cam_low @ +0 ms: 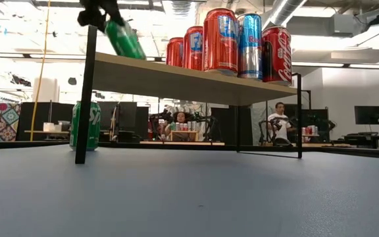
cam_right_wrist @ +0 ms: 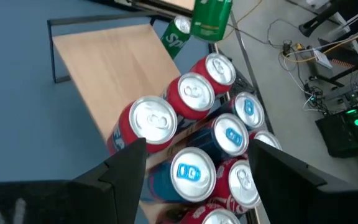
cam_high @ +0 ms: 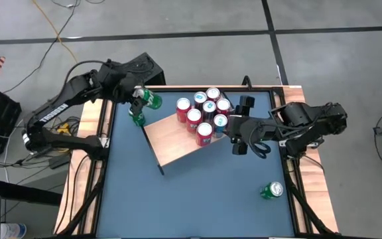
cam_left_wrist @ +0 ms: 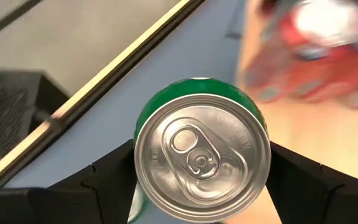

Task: Place canned beverage on shelf
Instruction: Put the top green soda can on the shelf

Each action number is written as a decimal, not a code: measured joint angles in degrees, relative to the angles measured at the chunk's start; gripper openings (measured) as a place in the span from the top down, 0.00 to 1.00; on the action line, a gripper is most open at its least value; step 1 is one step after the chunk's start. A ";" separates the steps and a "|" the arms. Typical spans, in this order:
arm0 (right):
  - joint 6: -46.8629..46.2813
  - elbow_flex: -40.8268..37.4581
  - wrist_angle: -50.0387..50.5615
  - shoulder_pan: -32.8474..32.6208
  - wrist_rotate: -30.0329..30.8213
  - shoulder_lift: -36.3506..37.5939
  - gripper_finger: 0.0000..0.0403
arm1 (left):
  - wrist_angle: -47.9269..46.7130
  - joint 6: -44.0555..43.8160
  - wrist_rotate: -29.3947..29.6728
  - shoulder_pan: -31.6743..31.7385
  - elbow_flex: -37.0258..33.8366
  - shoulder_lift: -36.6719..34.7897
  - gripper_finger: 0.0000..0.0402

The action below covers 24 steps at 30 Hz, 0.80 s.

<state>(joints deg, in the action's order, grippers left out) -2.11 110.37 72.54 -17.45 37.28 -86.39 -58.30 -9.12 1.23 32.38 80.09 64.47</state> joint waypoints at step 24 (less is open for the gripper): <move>8.64 -0.01 -12.84 1.54 -9.56 -2.24 0.32 | -13.21 -10.01 5.49 -28.93 9.36 11.72 0.31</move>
<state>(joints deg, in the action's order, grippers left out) 6.52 110.36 59.70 -15.91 27.72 -88.63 -71.51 -19.14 6.72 3.45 89.45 76.19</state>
